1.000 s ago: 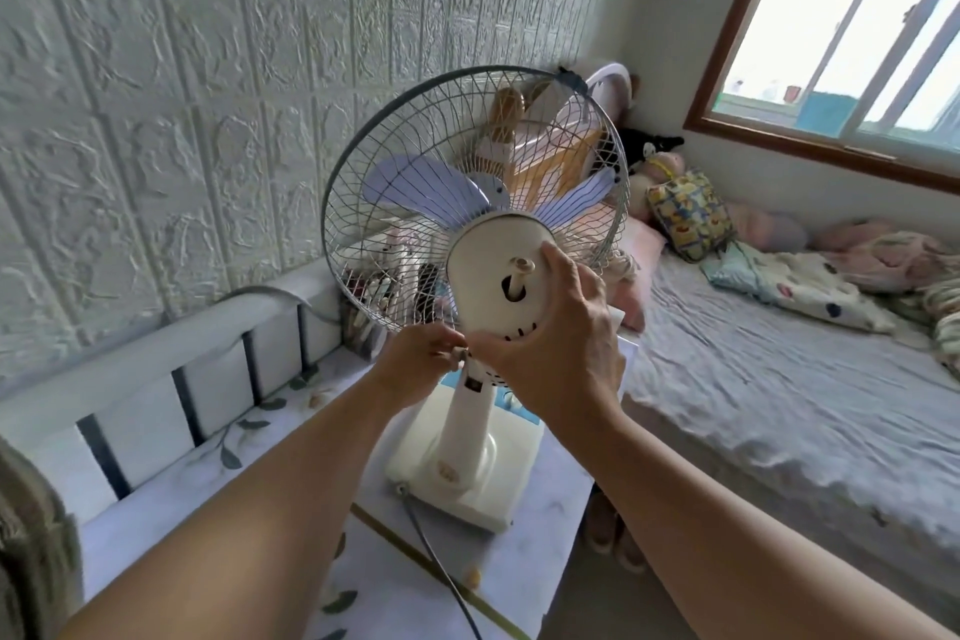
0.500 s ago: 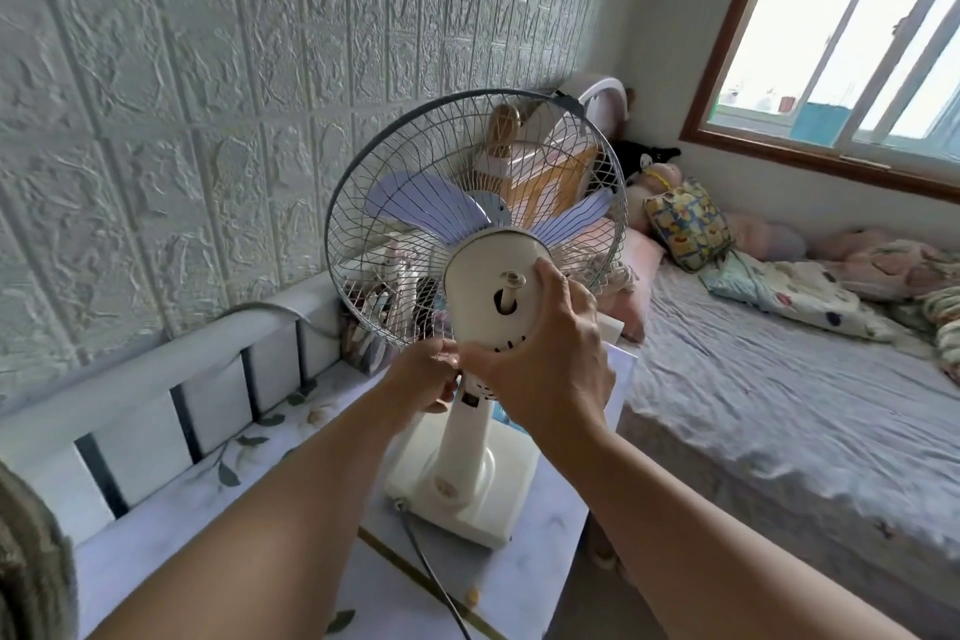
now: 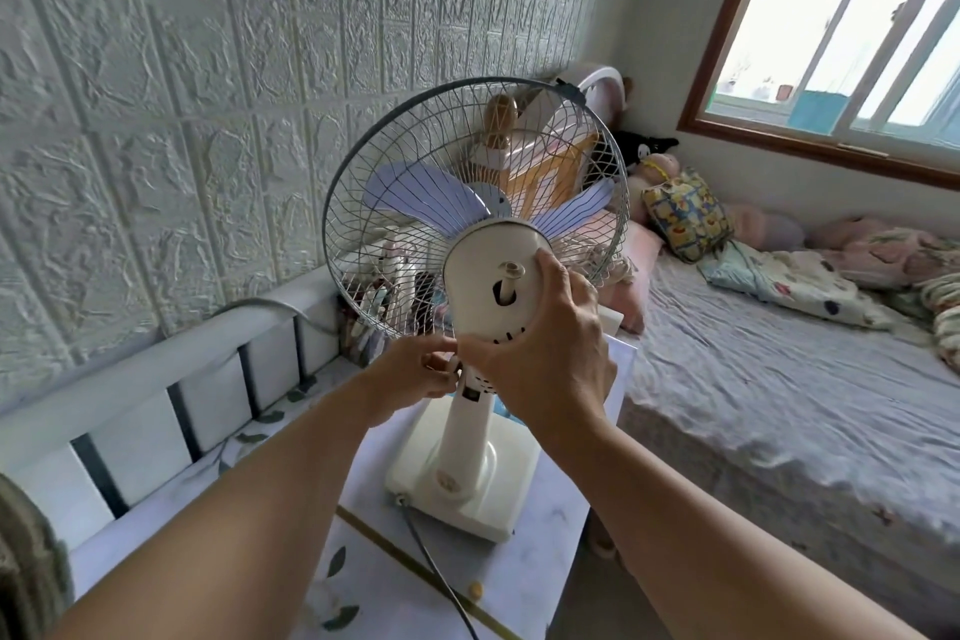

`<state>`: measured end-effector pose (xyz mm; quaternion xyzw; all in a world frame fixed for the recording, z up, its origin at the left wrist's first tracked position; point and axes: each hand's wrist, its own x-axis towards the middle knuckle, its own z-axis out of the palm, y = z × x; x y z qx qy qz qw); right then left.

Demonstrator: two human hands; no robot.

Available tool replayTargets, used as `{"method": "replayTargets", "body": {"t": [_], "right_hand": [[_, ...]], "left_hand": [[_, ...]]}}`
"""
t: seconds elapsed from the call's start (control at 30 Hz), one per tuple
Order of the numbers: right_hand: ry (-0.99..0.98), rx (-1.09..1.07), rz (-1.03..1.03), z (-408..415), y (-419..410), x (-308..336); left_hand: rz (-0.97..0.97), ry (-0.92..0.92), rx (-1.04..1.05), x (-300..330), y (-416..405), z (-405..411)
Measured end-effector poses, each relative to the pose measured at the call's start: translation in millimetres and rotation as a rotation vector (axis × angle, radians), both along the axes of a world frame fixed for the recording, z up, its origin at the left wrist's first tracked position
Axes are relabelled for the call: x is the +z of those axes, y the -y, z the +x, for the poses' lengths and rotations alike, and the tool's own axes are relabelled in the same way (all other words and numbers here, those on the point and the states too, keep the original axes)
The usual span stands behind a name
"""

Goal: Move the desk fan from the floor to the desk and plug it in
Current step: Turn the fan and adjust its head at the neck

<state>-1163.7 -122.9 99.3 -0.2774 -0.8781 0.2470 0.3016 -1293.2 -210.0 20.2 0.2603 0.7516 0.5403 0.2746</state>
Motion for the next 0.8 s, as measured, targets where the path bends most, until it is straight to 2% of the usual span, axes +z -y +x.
{"method": "replayTargets", "body": {"t": [0.13,0.37,0.53,0.63,0.8], "right_hand": [[-0.003,-0.005,-0.003,-0.6,0.7,-0.3],[-0.012,-0.004,-0.01,-1.0,3.3,0.6],[0.004,-0.015,-0.012,-1.0,1.8,0.7],[0.005,-0.022,-0.009,-1.3,3.0,0.1],[0.001,-0.035,-0.018,-2.2,3.4,-1.1]], "left_hand": [[0.015,0.003,0.024,-1.9,0.6,-2.0],[-0.182,-0.084,0.208,-5.8,-14.6,-1.9],[-0.082,0.05,0.216,-4.2,-17.7,3.2],[-0.005,0.047,0.202,-4.4,-14.0,3.6],[0.016,0.158,0.343,-3.0,-24.8,1.3]]}}
